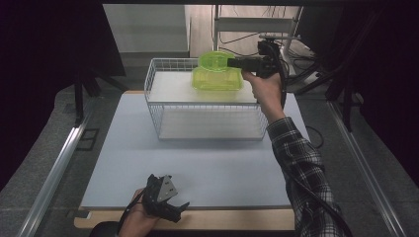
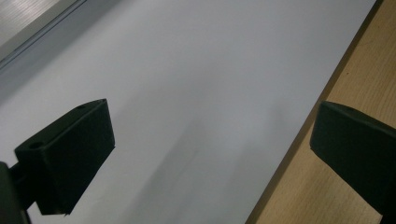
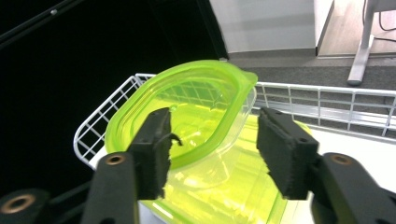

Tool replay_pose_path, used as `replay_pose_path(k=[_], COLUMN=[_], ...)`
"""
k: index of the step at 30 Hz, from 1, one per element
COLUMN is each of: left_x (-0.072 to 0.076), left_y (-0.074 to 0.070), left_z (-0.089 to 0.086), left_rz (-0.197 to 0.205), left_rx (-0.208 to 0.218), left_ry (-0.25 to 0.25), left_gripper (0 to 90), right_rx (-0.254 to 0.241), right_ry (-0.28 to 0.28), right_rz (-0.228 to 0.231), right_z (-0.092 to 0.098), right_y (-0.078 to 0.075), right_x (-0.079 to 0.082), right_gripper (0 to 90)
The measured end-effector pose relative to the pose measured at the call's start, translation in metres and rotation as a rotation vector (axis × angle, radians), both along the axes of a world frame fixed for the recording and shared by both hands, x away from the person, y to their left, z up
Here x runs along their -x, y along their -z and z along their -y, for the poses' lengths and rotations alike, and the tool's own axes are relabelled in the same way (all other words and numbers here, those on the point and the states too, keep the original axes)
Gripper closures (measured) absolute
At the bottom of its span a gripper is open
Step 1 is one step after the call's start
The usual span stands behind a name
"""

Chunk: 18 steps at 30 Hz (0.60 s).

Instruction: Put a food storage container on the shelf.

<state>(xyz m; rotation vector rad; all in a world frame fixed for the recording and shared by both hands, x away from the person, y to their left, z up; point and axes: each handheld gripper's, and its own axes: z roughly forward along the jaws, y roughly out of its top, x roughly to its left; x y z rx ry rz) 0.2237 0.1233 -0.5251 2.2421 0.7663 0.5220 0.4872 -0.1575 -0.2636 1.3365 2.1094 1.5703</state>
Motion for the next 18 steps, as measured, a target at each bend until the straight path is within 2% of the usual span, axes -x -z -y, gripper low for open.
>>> replay_pose_path(k=[7, 18], left_x=[0.000, -0.001], left_y=[0.000, 0.000], left_z=[0.000, -0.001], left_rz=[0.003, 0.001], left_rx=[0.004, 0.022], left_ry=[-0.006, -0.012], left_gripper=[0.1, 0.0], right_rx=[0.027, 0.056], right_ry=[-0.046, -0.092], right_rz=[0.022, 0.041], right_z=[0.003, 0.007], right_y=[0.004, 0.011], right_x=[0.011, 0.025], right_gripper=[33.5, 26.5])
